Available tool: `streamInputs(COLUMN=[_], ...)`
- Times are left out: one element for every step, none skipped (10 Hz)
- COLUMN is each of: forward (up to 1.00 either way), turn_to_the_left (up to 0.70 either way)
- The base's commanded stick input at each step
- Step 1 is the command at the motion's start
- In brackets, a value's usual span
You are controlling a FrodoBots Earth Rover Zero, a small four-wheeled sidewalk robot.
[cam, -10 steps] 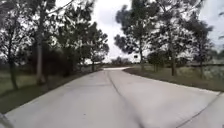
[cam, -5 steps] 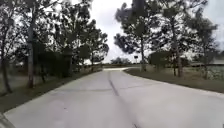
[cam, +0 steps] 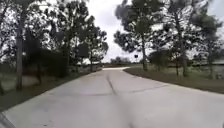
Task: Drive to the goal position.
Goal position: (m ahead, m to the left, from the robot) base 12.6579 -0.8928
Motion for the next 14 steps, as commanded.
streamInputs(forward=[0.85, 0.85, 0.85, 0.85, 0.85, 0.85, 0.85, 0.85, 0.85, 0.85, 0.85, 0.85, 0.85, 0.85], turn_to_the_left=[0.00, 0.00, 0.00, 0.00, 0.00, 0.00, 0.00, 0.00, 0.00, 0.00, 0.00, 0.00, 0.00, 0.00])
